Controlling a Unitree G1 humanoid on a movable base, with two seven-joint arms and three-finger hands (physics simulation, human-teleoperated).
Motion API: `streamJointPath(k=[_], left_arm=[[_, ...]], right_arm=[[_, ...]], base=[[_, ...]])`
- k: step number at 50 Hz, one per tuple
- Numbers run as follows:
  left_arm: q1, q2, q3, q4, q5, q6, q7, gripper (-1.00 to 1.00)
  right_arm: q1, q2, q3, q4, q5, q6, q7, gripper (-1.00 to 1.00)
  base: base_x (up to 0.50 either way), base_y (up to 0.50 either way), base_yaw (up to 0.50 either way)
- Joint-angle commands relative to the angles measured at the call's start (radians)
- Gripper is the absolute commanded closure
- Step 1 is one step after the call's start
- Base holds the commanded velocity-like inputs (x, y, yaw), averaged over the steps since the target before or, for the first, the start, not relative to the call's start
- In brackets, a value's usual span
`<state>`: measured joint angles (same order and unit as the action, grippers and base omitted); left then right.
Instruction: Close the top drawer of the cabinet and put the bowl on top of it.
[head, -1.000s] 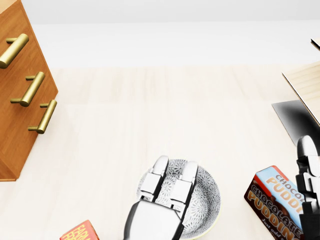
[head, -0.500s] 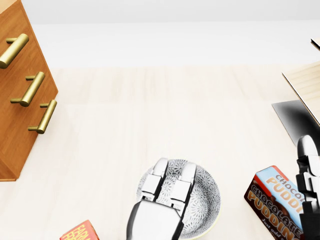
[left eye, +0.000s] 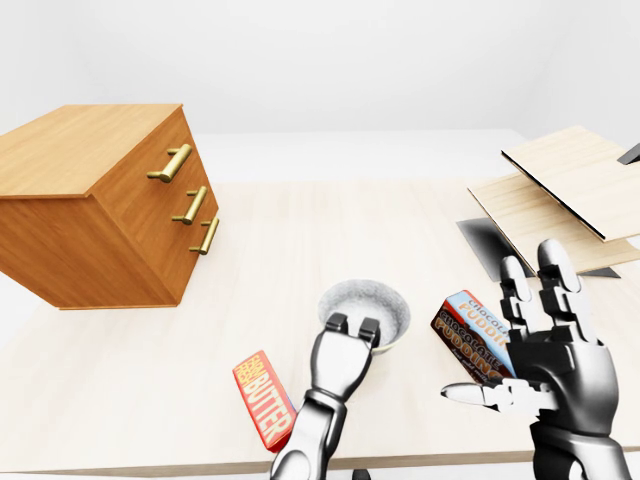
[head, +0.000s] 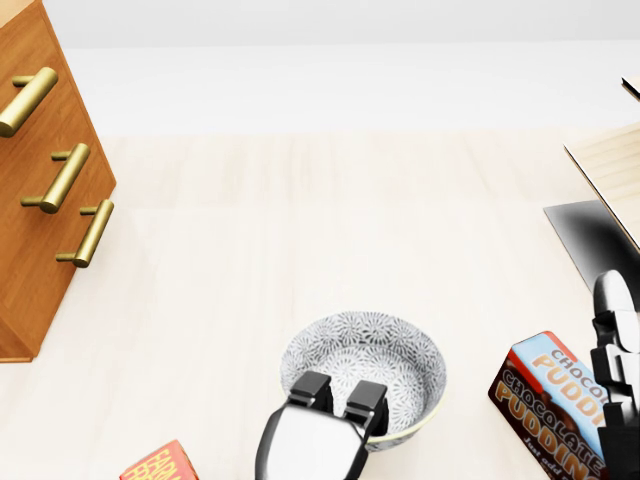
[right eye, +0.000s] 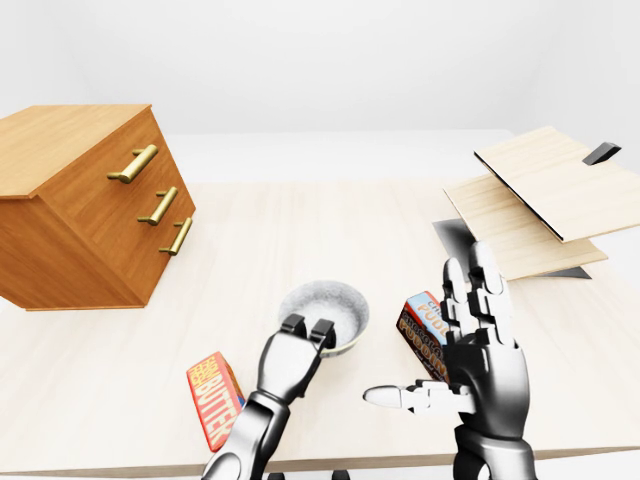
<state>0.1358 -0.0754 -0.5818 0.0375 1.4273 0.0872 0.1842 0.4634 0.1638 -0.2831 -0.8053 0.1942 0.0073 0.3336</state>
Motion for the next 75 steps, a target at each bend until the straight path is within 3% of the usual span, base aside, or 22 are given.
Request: streamJointPath(k=[1,15,26,31,41,50,60,75], left_arm=[[0.001,0.0,-0.003,-0.009,0.023,0.0,0.022,1.0],[0.008,0.005,-0.009,-0.031,0.04,0.0,0.006,1.0],[0.029,0.025,-0.02,-0.169,0.064,0.0,-0.064,1.0],[0.044,0.04,-0.023,-0.251,0.08,0.0,-0.112,1.0],[0.081,0.072,-0.02,-0.535,0.155,0.0,-0.284,1.0],[0.099,0.078,-0.038,-0.654,0.168,0.0,-0.38,1.0],[0.051,0.035,0.013,-0.808,0.193,0.0,-0.55,1.0],[-0.112,-0.072,0.189,-0.893,0.205,0.0,-0.767,1.0]], right_arm=[[0.001,-0.002,0.001,-0.001,0.001,-0.001,-0.002,-1.0],[0.001,-0.002,0.004,0.002,-0.002,-0.003,-0.003,-1.0],[0.001,-0.001,0.002,-0.001,-0.001,0.001,-0.002,-1.0],[0.001,-0.002,0.002,0.001,0.0,-0.002,-0.002,-1.0],[0.007,-0.001,0.005,-0.002,0.001,-0.005,0.0,-1.0],[0.006,-0.003,0.009,0.003,-0.004,-0.008,-0.002,-1.0],[0.008,-0.003,0.014,0.001,-0.007,-0.008,-0.004,-1.0],[0.011,-0.01,0.033,0.012,-0.02,-0.021,-0.015,-1.0]], base=[[0.0,0.0,0.0],[0.0,0.0,0.0],[0.0,0.0,0.0],[0.0,0.0,0.0],[0.0,0.0,0.0],[0.0,0.0,0.0],[0.0,0.0,0.0],[0.0,0.0,0.0]])
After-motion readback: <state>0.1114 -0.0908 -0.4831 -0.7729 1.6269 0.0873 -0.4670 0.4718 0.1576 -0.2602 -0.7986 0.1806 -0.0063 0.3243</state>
